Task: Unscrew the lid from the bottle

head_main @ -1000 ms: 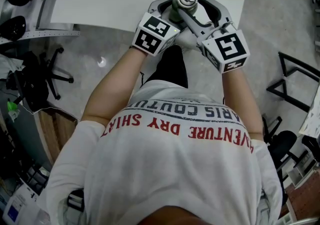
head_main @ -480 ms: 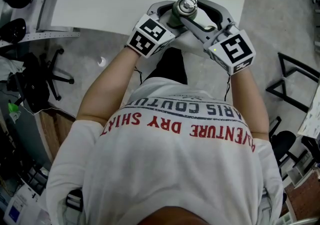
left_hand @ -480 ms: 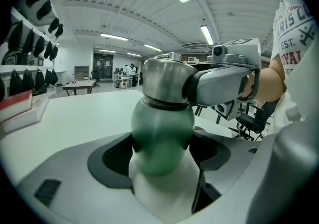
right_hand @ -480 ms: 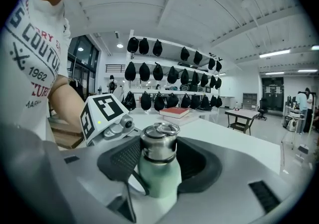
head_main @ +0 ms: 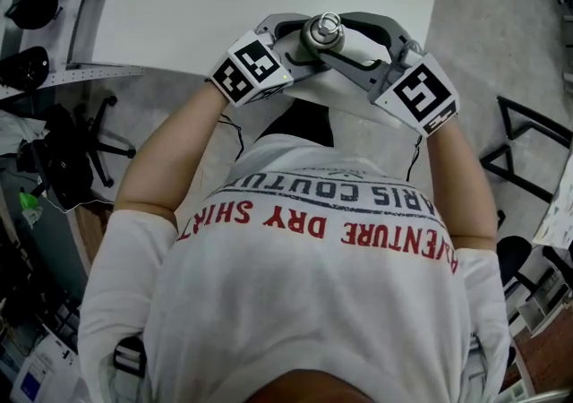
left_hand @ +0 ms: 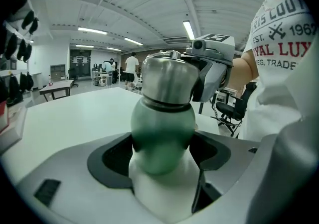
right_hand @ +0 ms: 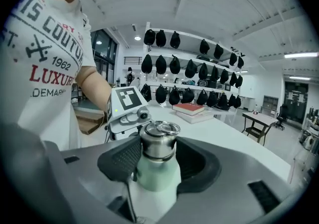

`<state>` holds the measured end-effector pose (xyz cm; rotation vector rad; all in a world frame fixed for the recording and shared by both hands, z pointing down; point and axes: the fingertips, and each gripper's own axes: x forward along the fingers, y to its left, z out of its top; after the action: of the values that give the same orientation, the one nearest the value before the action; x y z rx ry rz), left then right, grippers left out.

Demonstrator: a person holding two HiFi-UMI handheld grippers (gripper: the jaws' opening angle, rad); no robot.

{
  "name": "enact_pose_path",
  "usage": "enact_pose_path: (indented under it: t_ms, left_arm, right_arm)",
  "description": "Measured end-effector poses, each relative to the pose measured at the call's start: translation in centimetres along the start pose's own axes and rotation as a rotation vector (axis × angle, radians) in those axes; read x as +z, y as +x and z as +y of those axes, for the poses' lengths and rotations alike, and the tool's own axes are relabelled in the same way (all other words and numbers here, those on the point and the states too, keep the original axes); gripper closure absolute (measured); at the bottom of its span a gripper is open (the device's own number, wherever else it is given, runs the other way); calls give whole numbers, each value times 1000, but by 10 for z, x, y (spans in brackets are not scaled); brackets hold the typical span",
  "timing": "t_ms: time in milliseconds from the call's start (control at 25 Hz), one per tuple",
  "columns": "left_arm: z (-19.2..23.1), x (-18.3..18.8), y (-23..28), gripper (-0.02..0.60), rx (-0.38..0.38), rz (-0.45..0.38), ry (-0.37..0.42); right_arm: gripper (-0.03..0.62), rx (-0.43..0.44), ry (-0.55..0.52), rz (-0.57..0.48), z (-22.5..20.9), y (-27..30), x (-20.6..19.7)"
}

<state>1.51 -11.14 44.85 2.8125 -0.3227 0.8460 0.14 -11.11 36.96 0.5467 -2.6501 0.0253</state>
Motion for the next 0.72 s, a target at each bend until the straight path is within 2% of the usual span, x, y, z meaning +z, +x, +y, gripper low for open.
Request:
enact_pose_path:
  t_ms: [320,720]
  left_arm:
    - [-3,-2,-1,210,-160,61,110]
    - [-10,-2,-2,210,-390,151,283]
  right_arm:
    - [375,126,-79,7,3,1,2]
    - [373,279,-182,-16,6,-3,8]
